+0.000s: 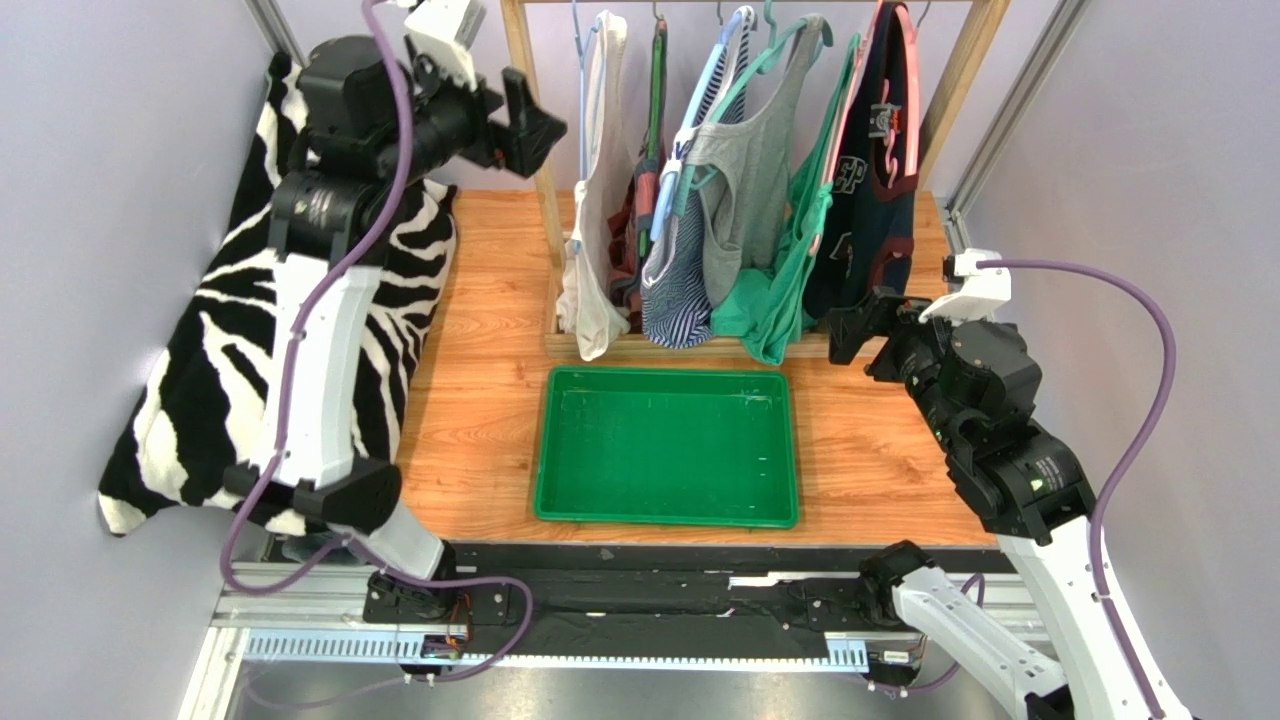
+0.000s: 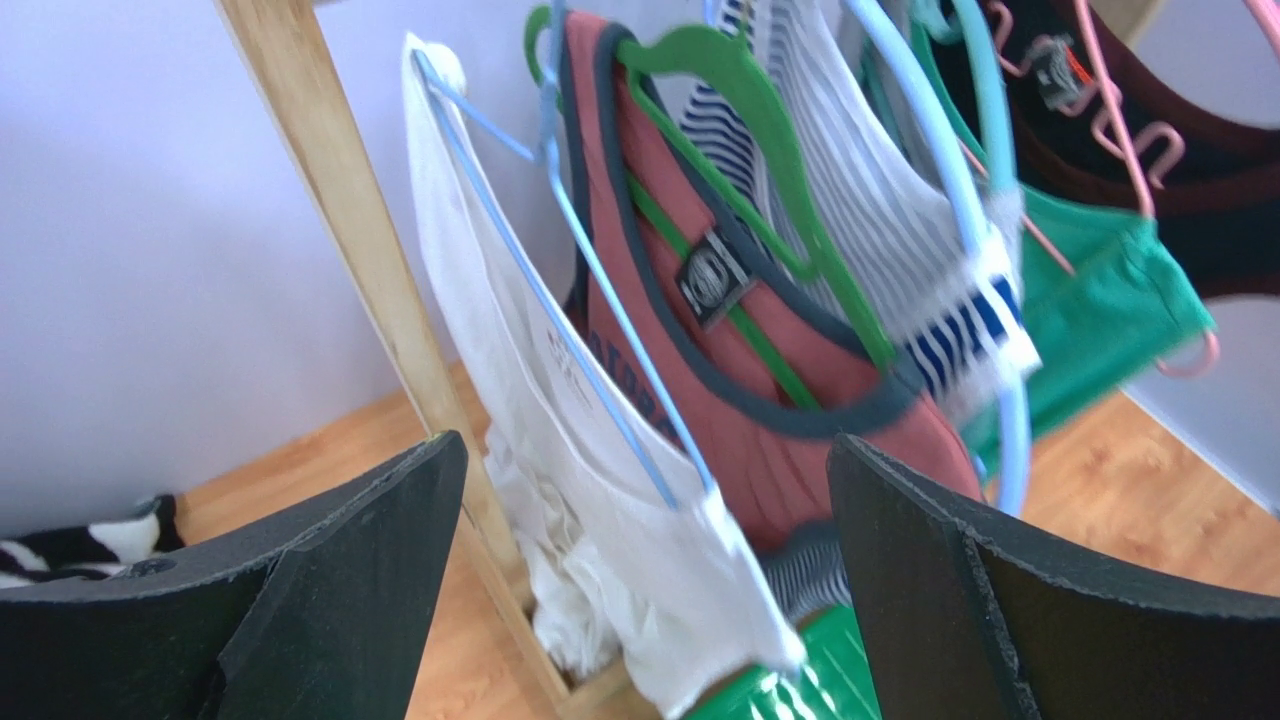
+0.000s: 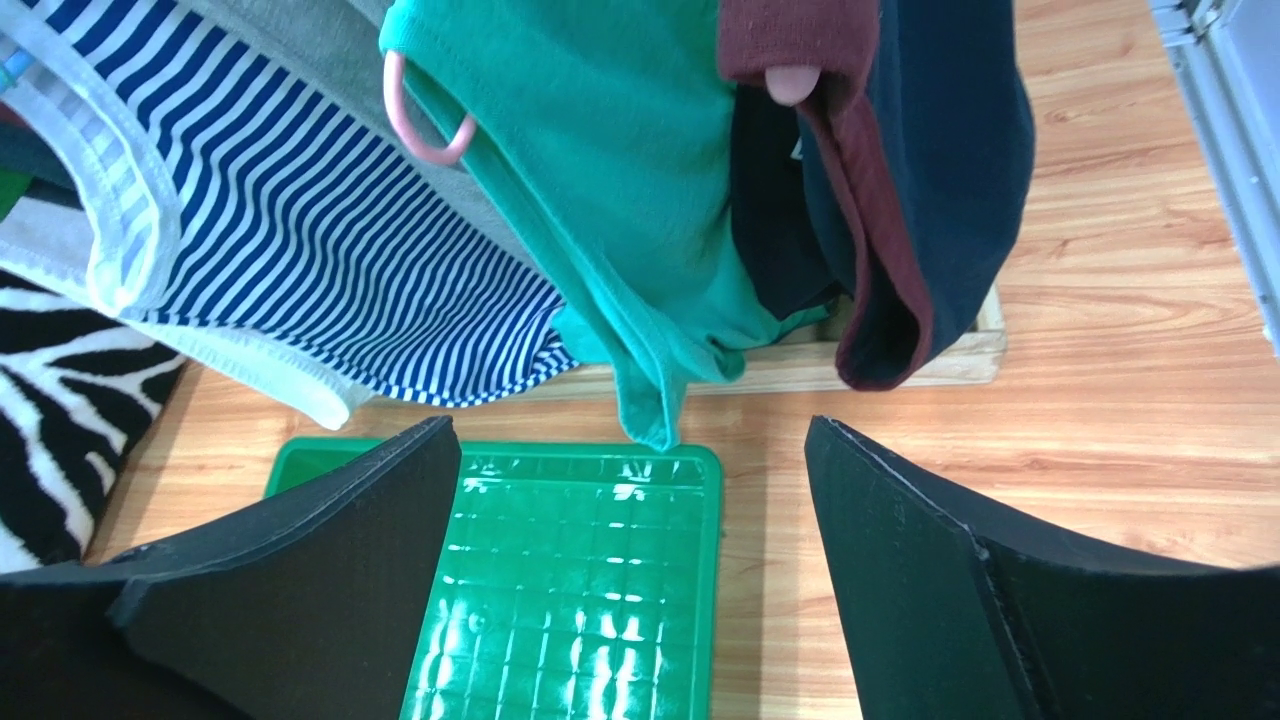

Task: Remove the tank top from the hanger
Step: Pick up the hanger from the clothesline.

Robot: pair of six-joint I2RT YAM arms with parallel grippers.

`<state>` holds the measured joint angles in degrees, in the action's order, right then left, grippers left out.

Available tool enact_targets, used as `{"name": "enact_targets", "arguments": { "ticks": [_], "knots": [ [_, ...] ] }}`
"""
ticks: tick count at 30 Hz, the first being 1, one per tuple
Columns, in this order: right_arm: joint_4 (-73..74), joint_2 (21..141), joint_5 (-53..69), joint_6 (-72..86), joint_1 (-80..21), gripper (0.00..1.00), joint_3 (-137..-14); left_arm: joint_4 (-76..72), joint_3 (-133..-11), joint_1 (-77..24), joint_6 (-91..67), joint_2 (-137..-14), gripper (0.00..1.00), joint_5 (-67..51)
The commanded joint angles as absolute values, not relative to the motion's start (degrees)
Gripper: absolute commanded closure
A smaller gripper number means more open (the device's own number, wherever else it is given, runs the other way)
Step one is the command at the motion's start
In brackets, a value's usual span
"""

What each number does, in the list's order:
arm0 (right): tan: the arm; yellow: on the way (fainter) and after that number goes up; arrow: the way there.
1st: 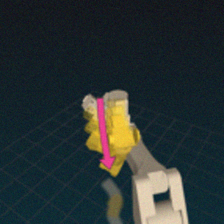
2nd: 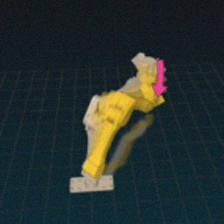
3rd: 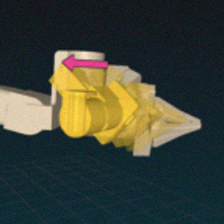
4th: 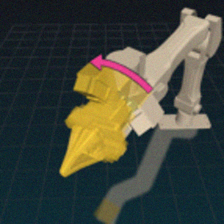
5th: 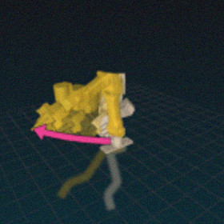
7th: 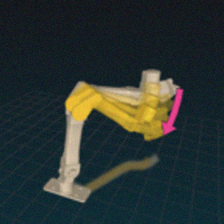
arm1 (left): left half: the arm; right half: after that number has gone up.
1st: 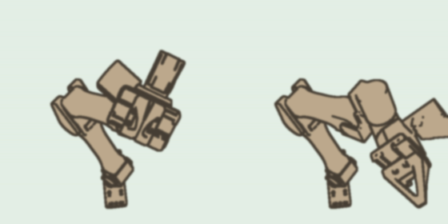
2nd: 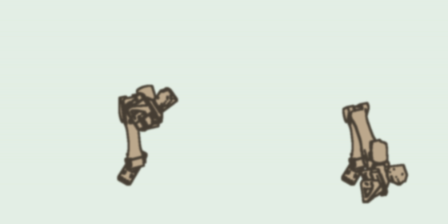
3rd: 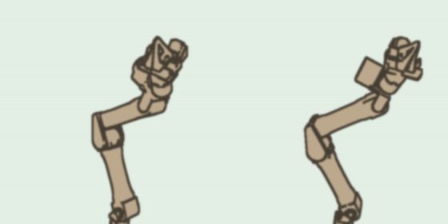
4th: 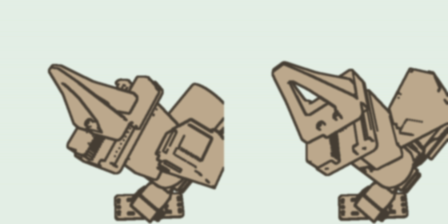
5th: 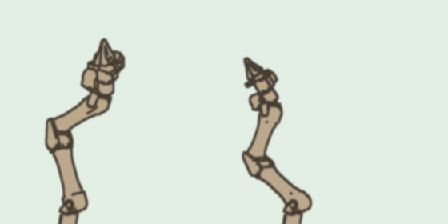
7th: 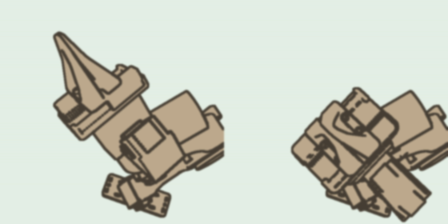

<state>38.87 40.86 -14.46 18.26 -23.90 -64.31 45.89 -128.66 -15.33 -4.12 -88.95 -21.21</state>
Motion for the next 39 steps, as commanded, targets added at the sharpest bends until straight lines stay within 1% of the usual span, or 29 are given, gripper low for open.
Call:
{"name": "enact_targets", "arguments": {
  "ticks": [1, 6, 14, 15, 17, 18, 19, 22, 24, 25, 27, 28, 30, 31, 33, 34, 35, 36, 39],
  "knots": [
    [35.8, 41.7, -17.9, 15.9, -25.0, 0.1, -67.2, 42.4, -137.4, -17.0, -7.2, -96.9, 0.01, -15.9],
    [35.0, 41.7, -18.6, 15.4, -25.3, 0.11, -66.8, 40.0, -138.8, -17.9, -7.5, -101.9, 0.01, -13.4],
    [35.1, 41.7, -18.7, 15.2, -25.8, 0.13, -66.8, 38.8, -135.4, -18.9, -8.6, -104.2, 0.01, -12.1],
    [34.9, 41.5, -18.7, 15.4, -25.8, 0.13, -66.7, 38.8, -135.0, -19.1, -8.4, -104.2, 0.01, -11.9],
    [34.7, 41.2, -18.5, 15.6, -25.8, 0.15, -66.4, 38.7, -133.6, -19.6, -8.2, -103.8, 0.06, -11.3],
    [34.7, 41.2, -18.5, 15.6, -25.8, 0.16, -66.3, 38.8, -133.1, -19.8, -8.1, -103.5, 0.09, -11.1],
    [34.7, 40.9, -18.5, 15.7, -25.8, 0.17, -66.0, 38.8, -132.0, -19.8, -7.9, -103.1, 0.17, -10.9],
    [34.5, 40.2, -18.5, 15.9, -25.8, 0.2, -65.7, 38.8, -129.7, -20.0, -7.4, -101.8, 0.3, -10.0],
    [34.5, 39.7, -18.2, 16.0, -25.8, 0.22, -65.6, 38.7, -128.5, -20.4, -7.1, -101.2, 0.35, -9.1],
    [34.4, 39.6, -17.9, 16.1, -25.8, 0.24, -65.6, 38.7, -127.8, -20.4, -7.0, -101.2, 0.4, -9.0],
    [34.5, 39.5, -17.7, 16.2, -25.8, 0.27, -65.7, 38.7, -127.4, -20.6, -6.8, -101.1, 0.46, -8.5],
    [34.5, 39.4, -17.4, 16.2, -25.8, 0.3, -65.7, 38.7, -127.4, -20.7, -6.7, -101.0, 0.53, -8.4],
    [34.5, 39.4, -17.1, 16.3, -25.8, 0.33, -65.7, 38.6, -127.7, -20.9, -6.4, -100.9, 0.59, -8.0],
    [34.5, 39.3, -17.0, 16.3, -25.8, 0.37, -65.7, 38.5, -127.8, -21.0, -6.3, -100.9, 0.68, -7.8],
    [34.5, 39.3, -16.8, 16.2, -25.8, 0.4, -65.7, 38.5, -128.7, -21.1, -5.8, -100.6, 0.76, -7.4],
    [34.5, 39.3, -16.7, 16.2, -25.8, 0.44, -65.7, 38.4, -129.0, -21.2, -5.5, -100.5, 0.84, -6.9],
    [34.5, 39.4, -16.6, 16.2, -25.8, 0.46, -65.7, 38.4, -129.5, -21.3, -5.2, -100.3, 0.88, -6.2],
    [34.5, 39.5, -16.5, 16.2, -25.8, 0.48, -65.7, 38.2, -130.3, -21.3, -5.0, -100.2, 0.94, -6.0],
    [34.5, 39.7, -16.2, 16.3, -25.8, 0.53, -65.7, 37.9, -132.3, -21.4, -4.0, -99.4, 1.0, -4.4]
  ]
}}
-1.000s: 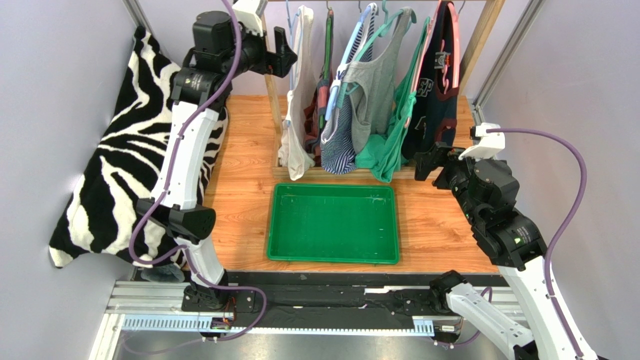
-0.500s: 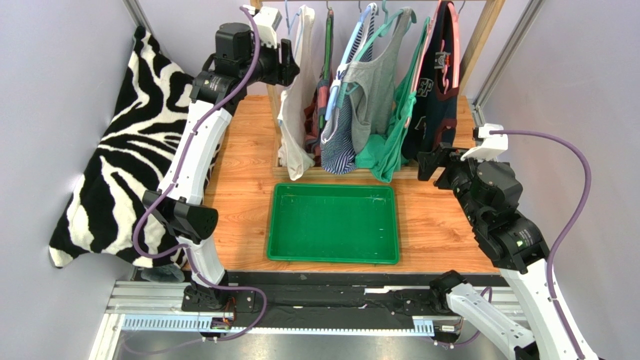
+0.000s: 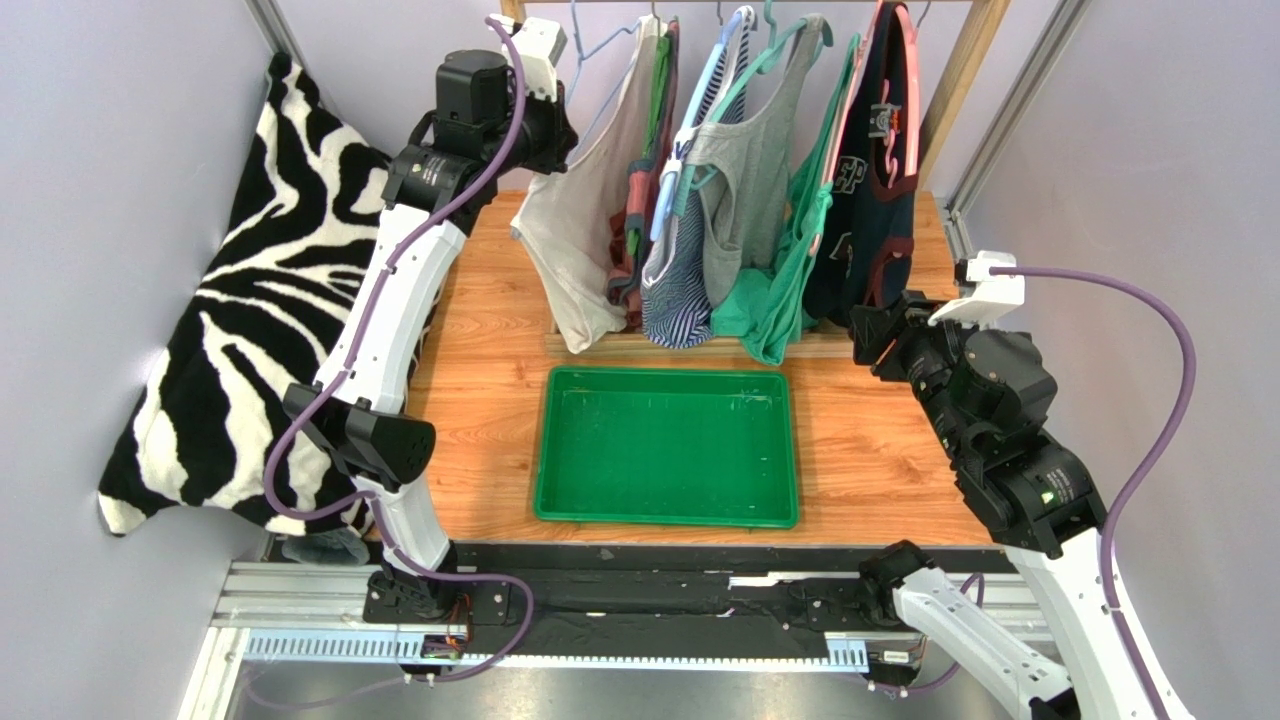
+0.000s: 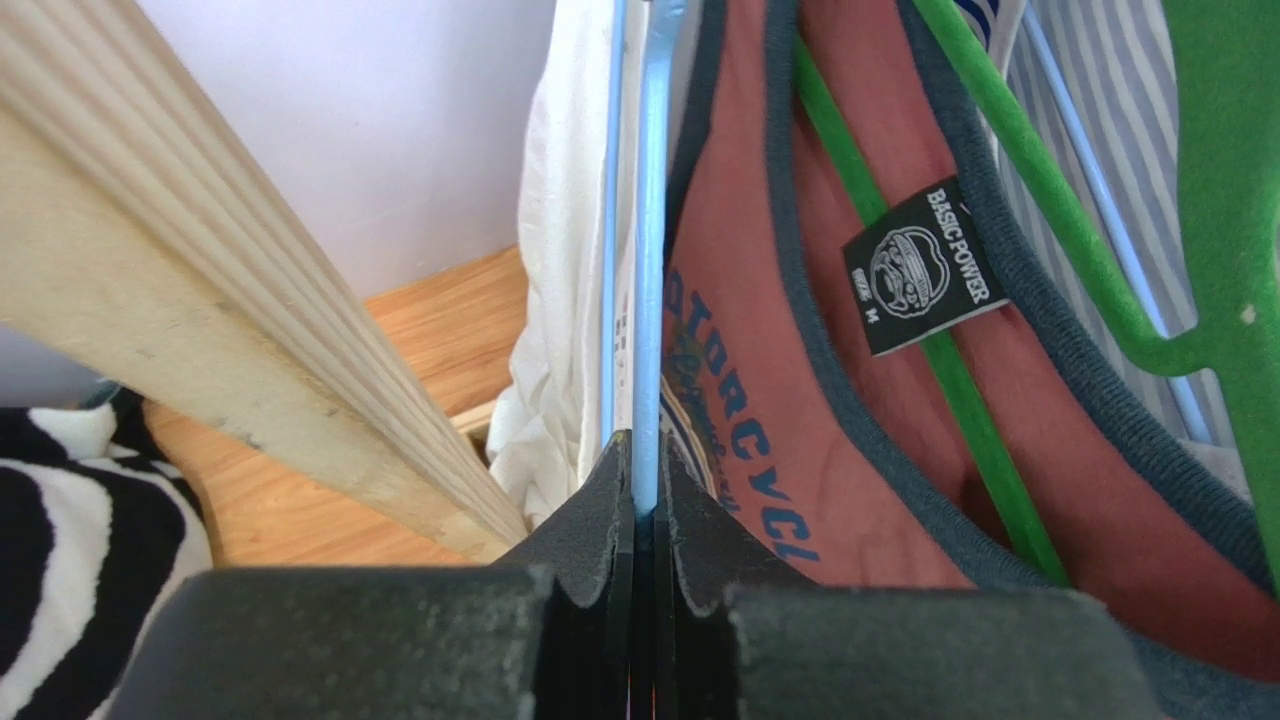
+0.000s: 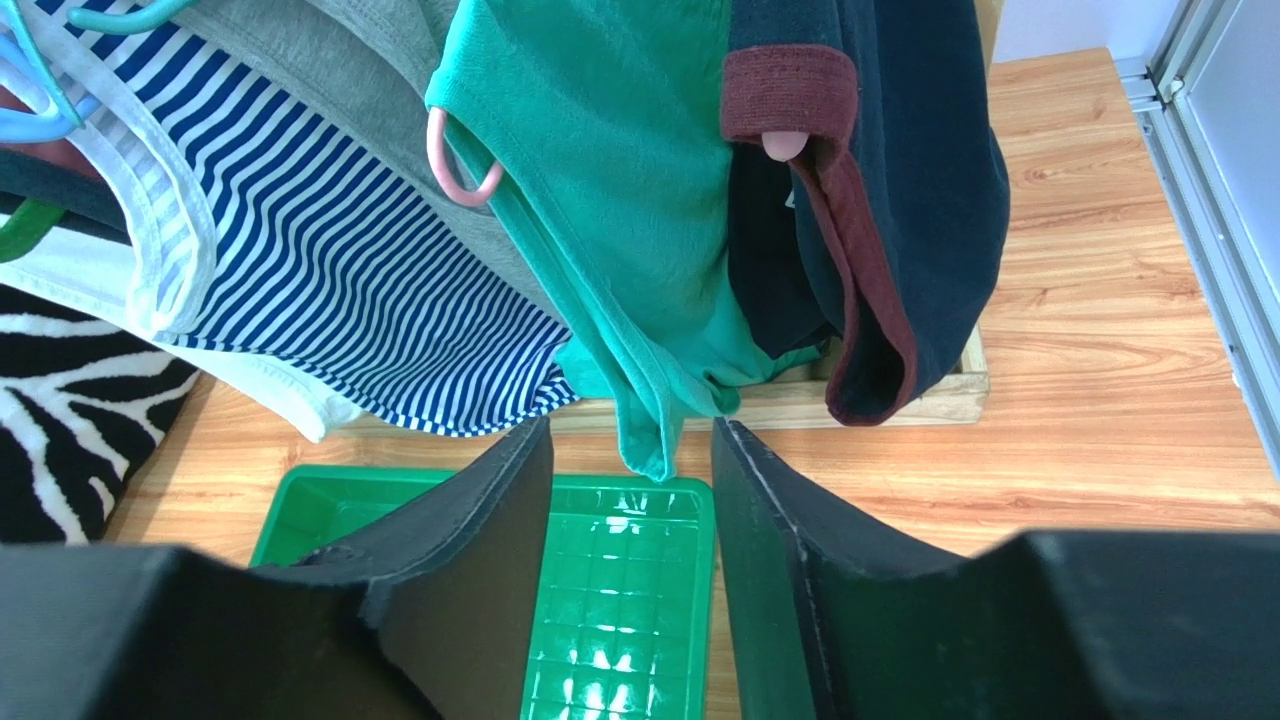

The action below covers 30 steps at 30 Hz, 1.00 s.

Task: Remove the tank top from the hanger
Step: Pick up the hanger from the clothesline.

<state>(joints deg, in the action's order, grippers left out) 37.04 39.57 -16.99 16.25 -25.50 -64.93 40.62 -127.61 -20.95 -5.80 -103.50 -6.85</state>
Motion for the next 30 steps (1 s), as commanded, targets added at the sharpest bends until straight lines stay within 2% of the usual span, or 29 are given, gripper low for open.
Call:
{"name": "enact_targets", "arguments": {
  "ticks": [1, 11, 20, 27, 30],
  "knots": [
    [34.4, 39.7, -16.0, 16.2, -25.8, 0.54, -65.7, 37.8, -132.6, -21.6, -3.3, -99.1, 1.0, -3.7],
    [34.4, 40.3, -15.5, 16.4, -25.8, 0.59, -66.2, 39.6, -132.5, -22.9, -0.8, -91.1, 1.0, -2.5],
    [34.9, 41.0, -15.0, 16.7, -25.8, 0.6, -67.7, 44.6, -117.5, -23.2, 3.4, -77.2, 1.0, -4.6],
    [34.8, 42.1, -13.7, 17.8, -25.8, 0.6, -68.4, 53.2, -117.4, -23.2, 9.9, -68.8, 1.0, -11.2],
    [34.7, 42.7, -13.2, 17.8, -25.8, 0.61, -68.6, 55.8, -122.0, -23.3, 12.1, -66.4, 1.0, -13.2]
  ]
}}
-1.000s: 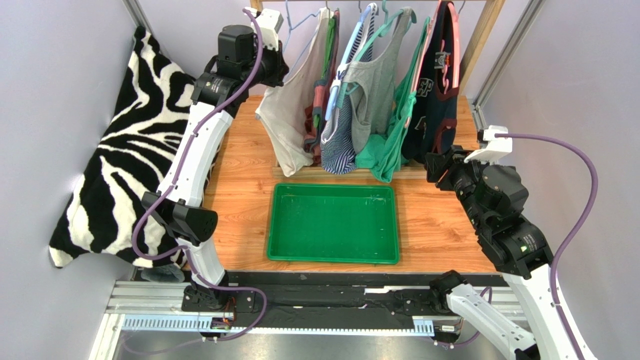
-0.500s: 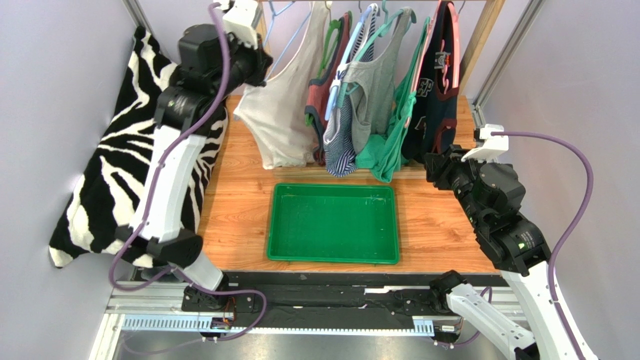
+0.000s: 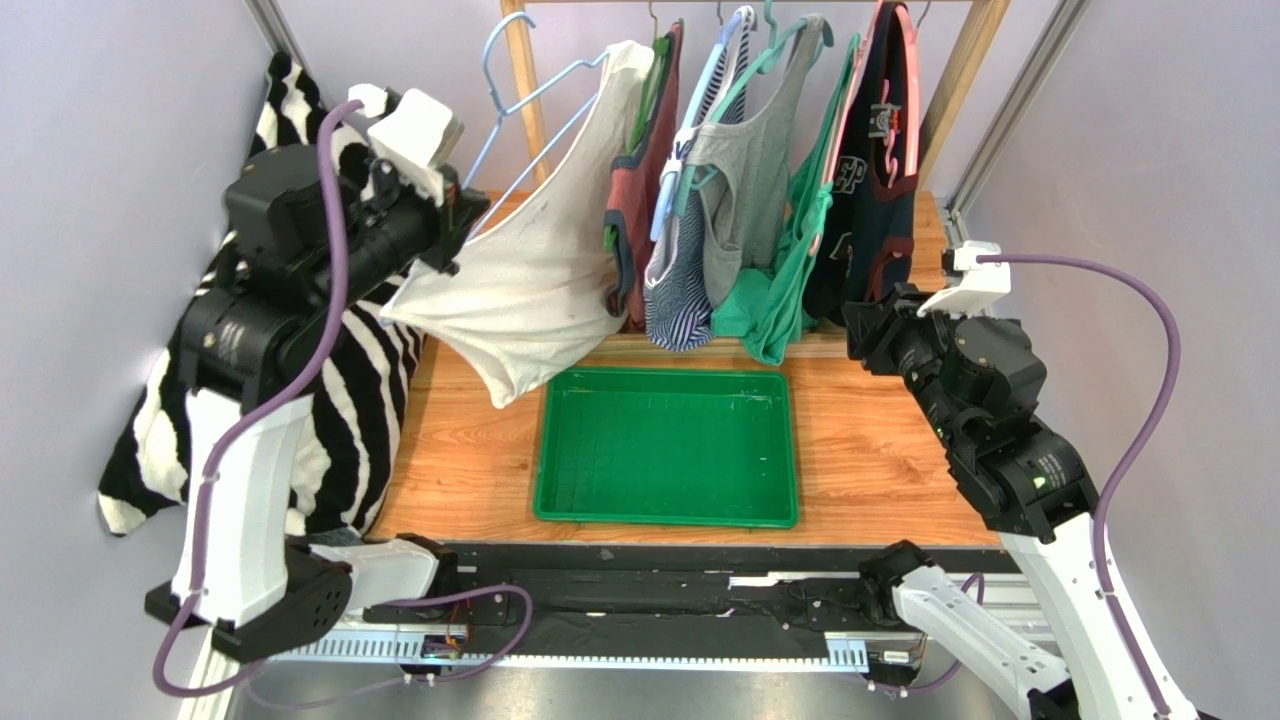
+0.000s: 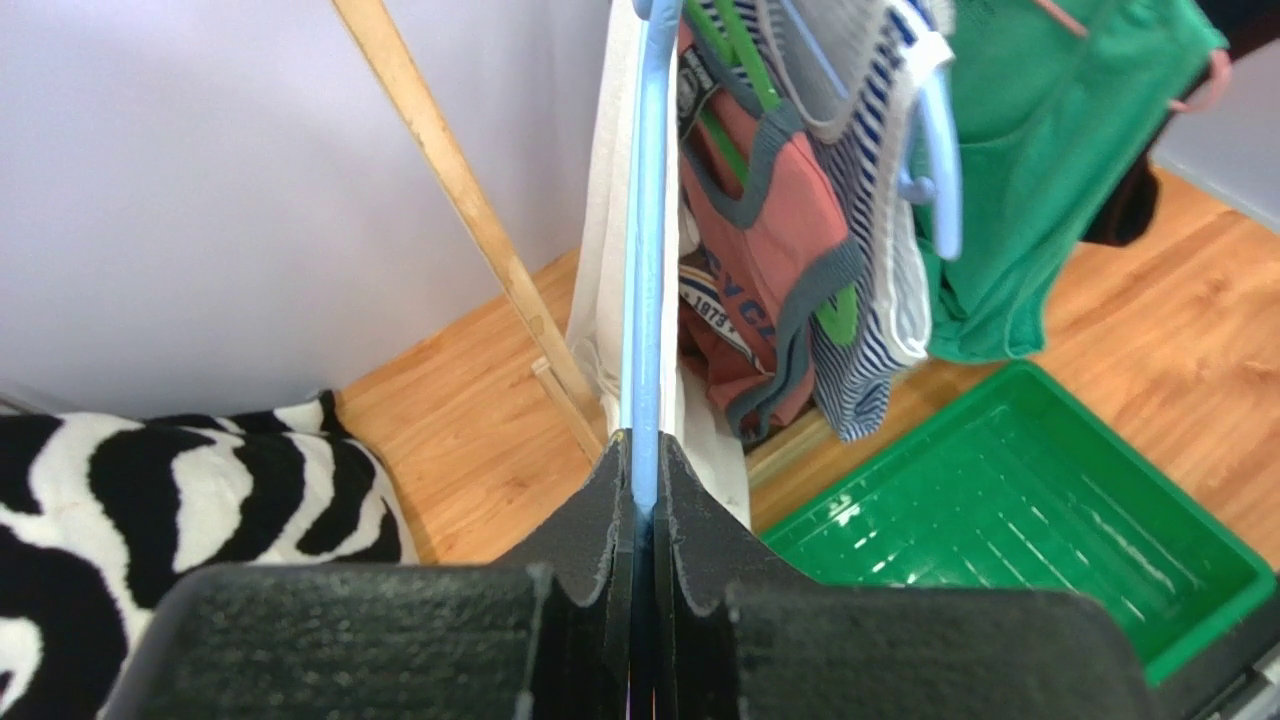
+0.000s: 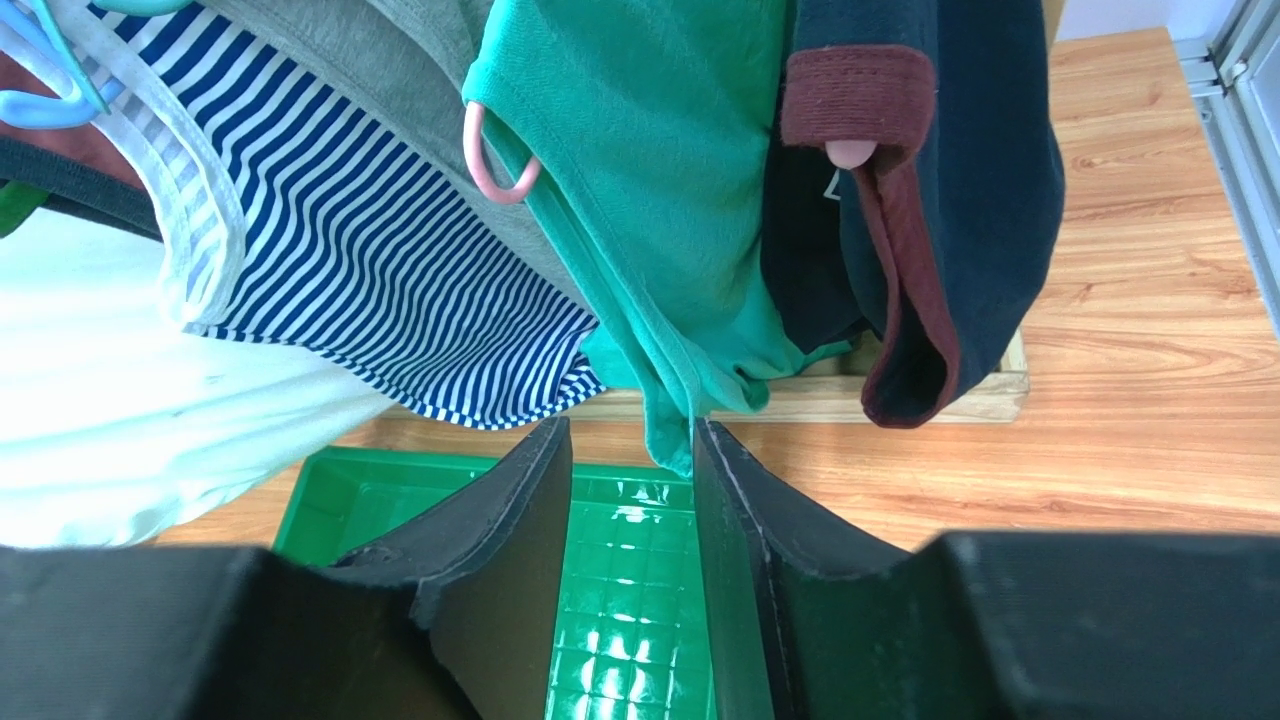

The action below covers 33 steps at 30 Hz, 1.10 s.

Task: Remove the tank top from the hanger
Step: Pick up the hanger from the clothesline.

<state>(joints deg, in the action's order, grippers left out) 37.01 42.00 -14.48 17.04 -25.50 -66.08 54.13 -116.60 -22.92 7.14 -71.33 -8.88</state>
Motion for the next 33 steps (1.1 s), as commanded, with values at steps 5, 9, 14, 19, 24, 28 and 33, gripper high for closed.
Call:
{"name": "enact_targets", "arguments": {
  "ticks": [5, 9, 14, 19, 24, 28, 33],
  "knots": [
    [34.5, 44.0, -11.4, 18.5, -25.8, 0.62, -68.8, 57.1, -135.6, -23.2, 14.1, -66.4, 1.0, -15.6],
    [34.9, 44.6, -10.3, 18.8, -25.8, 0.64, -68.8, 57.3, -143.9, -22.7, 12.6, -67.9, 1.0, -21.4],
    [35.1, 44.6, -10.2, 18.3, -25.8, 0.64, -68.6, 57.2, -147.4, -22.3, 10.8, -69.4, 1.0, -28.9],
    [35.1, 44.7, -8.5, 18.0, -25.8, 0.63, -68.3, 55.8, -149.6, -22.3, 8.8, -70.4, 1.0, -31.2],
    [34.9, 45.3, -8.2, 17.8, -25.8, 0.62, -68.7, 54.5, -144.9, -22.3, 7.6, -69.8, 1.0, -31.5],
    [34.5, 45.3, -8.2, 17.7, -25.8, 0.62, -69.0, 51.6, -147.9, -22.3, 7.6, -70.3, 1.0, -29.5],
    [33.6, 45.4, -6.7, 17.9, -25.8, 0.62, -68.2, 42.4, -153.2, -22.3, 6.2, -69.5, 1.0, -24.5]
  ]
}}
